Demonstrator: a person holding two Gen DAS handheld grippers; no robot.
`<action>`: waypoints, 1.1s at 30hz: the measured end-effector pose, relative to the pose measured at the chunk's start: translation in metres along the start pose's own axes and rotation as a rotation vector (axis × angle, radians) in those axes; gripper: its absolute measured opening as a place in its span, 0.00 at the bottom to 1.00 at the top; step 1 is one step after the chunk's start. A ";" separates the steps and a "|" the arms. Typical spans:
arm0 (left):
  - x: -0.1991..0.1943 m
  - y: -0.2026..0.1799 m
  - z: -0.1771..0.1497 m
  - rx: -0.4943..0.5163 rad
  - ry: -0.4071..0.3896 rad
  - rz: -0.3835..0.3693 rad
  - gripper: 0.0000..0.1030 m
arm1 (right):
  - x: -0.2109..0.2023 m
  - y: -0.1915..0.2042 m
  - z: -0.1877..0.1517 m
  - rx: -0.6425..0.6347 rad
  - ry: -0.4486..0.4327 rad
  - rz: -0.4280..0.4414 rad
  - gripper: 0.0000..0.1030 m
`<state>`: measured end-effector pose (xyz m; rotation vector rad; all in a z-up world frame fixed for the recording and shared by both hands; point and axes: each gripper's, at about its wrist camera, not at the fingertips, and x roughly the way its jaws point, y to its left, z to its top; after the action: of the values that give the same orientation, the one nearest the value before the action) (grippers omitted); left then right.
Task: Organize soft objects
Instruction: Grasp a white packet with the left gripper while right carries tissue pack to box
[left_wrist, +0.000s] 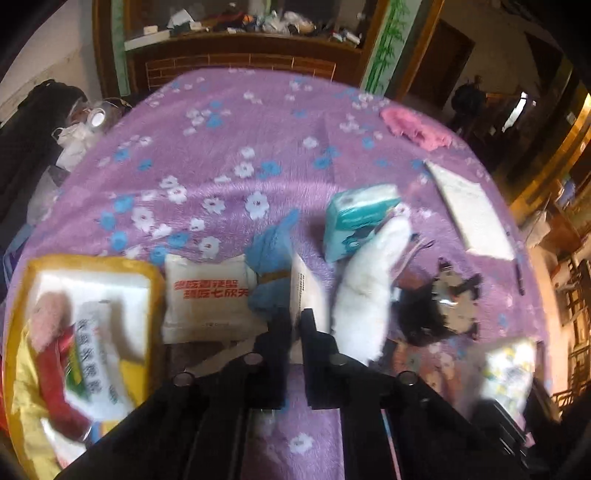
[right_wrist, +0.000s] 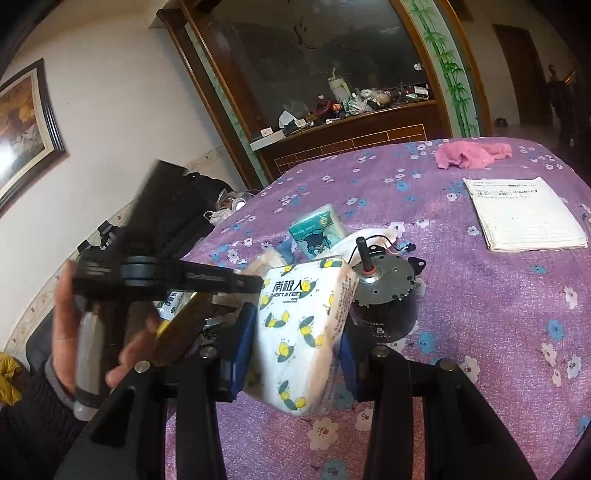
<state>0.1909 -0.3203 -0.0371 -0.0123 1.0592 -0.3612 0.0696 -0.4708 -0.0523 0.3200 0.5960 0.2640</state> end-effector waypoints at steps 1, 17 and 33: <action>-0.008 0.001 -0.002 -0.006 -0.015 -0.010 0.03 | 0.000 0.000 0.000 0.004 -0.002 0.004 0.39; -0.142 0.068 -0.072 -0.177 -0.188 -0.208 0.03 | 0.005 0.013 -0.005 -0.029 0.027 0.035 0.39; -0.154 0.176 -0.107 -0.355 -0.223 -0.181 0.03 | 0.048 0.136 -0.004 -0.099 0.185 0.241 0.40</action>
<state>0.0822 -0.0918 0.0083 -0.4580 0.8911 -0.3223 0.0855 -0.3293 -0.0295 0.2733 0.7245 0.5581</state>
